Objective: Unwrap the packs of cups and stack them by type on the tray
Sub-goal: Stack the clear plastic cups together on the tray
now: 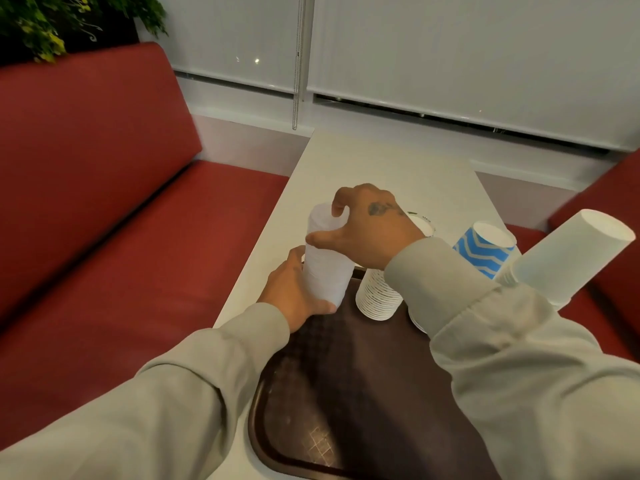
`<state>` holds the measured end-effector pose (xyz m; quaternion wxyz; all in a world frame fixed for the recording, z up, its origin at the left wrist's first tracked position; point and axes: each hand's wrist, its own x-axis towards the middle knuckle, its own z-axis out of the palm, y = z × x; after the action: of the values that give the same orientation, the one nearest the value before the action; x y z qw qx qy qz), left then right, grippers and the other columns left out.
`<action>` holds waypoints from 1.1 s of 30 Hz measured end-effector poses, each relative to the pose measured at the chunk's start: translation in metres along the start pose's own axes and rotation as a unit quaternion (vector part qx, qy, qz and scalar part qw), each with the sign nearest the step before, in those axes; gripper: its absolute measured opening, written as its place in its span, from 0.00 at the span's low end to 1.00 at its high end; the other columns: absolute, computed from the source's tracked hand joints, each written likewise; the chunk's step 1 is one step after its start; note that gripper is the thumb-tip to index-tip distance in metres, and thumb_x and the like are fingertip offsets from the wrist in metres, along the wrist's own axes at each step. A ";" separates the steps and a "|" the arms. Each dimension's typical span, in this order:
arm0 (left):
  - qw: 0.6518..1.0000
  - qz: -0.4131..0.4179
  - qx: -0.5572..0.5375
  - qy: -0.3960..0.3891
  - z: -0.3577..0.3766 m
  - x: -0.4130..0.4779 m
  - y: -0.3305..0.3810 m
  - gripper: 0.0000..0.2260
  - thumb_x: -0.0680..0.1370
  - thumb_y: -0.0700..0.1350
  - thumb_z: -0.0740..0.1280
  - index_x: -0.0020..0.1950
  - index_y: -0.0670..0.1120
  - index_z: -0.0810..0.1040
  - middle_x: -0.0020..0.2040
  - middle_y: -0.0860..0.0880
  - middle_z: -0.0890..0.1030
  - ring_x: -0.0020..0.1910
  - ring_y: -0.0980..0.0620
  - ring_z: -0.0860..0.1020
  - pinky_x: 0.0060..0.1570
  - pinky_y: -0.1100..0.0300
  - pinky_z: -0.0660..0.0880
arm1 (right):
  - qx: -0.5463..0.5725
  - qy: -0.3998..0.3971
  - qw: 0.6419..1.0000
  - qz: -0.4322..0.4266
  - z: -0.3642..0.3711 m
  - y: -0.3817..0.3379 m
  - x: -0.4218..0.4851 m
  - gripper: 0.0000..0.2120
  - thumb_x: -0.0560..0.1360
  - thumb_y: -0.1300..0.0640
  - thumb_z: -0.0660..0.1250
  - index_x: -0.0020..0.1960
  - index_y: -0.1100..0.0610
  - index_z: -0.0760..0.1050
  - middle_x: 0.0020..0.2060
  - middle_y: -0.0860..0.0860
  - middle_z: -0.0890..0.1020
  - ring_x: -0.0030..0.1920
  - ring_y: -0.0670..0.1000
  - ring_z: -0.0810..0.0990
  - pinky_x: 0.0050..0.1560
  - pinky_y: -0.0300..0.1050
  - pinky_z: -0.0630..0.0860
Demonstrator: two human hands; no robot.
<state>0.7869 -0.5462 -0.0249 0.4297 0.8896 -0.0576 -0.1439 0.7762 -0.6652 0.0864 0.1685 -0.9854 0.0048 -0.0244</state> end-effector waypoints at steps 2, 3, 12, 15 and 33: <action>1.000 -0.002 -0.013 0.008 0.001 0.001 -0.003 0.42 0.69 0.46 0.80 0.75 0.52 0.58 0.68 0.47 0.74 0.64 0.44 0.74 0.64 0.49 0.73 | 0.002 0.025 1.000 -0.003 0.001 0.000 -0.001 0.22 0.74 0.42 0.70 0.60 0.55 0.75 0.52 0.50 0.70 0.50 0.51 0.69 0.48 0.43 0.66; 1.000 -0.004 -0.016 0.011 0.002 0.003 -0.004 0.40 0.69 0.45 0.79 0.75 0.51 0.59 0.68 0.47 0.74 0.63 0.44 0.75 0.64 0.49 0.73 | 0.000 0.034 0.999 -0.004 0.002 0.001 -0.001 0.21 0.74 0.42 0.70 0.59 0.56 0.76 0.51 0.50 0.71 0.49 0.51 0.70 0.47 0.43 0.66; 1.000 0.004 -0.015 -0.018 0.004 0.007 -0.008 0.40 0.71 0.45 0.78 0.76 0.52 0.59 0.69 0.48 0.74 0.65 0.44 0.74 0.65 0.48 0.72 | -0.025 0.034 0.999 -0.008 0.004 0.009 -0.001 0.23 0.75 0.41 0.70 0.62 0.55 0.76 0.51 0.50 0.73 0.49 0.51 0.69 0.47 0.42 0.65; 1.000 0.015 -0.014 -0.016 -0.006 0.001 -0.012 0.44 0.69 0.45 0.80 0.78 0.52 0.57 0.73 0.48 0.71 0.69 0.44 0.72 0.69 0.45 0.70 | -0.027 0.040 0.999 -0.006 0.000 0.007 -0.003 0.24 0.74 0.39 0.70 0.62 0.55 0.76 0.56 0.52 0.77 0.49 0.50 0.69 0.48 0.42 0.66; 0.972 0.190 0.035 0.134 -0.133 -0.115 0.075 0.31 0.72 0.50 0.77 0.72 0.50 0.70 0.66 0.50 0.77 0.65 0.51 0.75 0.62 0.57 0.73 | -0.011 0.060 0.998 -0.017 -0.090 -0.040 -0.097 0.23 0.78 0.41 0.65 0.69 0.50 0.72 0.66 0.52 0.76 0.61 0.55 0.77 0.56 0.45 0.71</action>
<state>0.7197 -0.4679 0.1354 0.4218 0.8879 -0.1727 0.0626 0.6752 -0.6556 0.1797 0.1568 -0.9839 -0.0011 -0.0863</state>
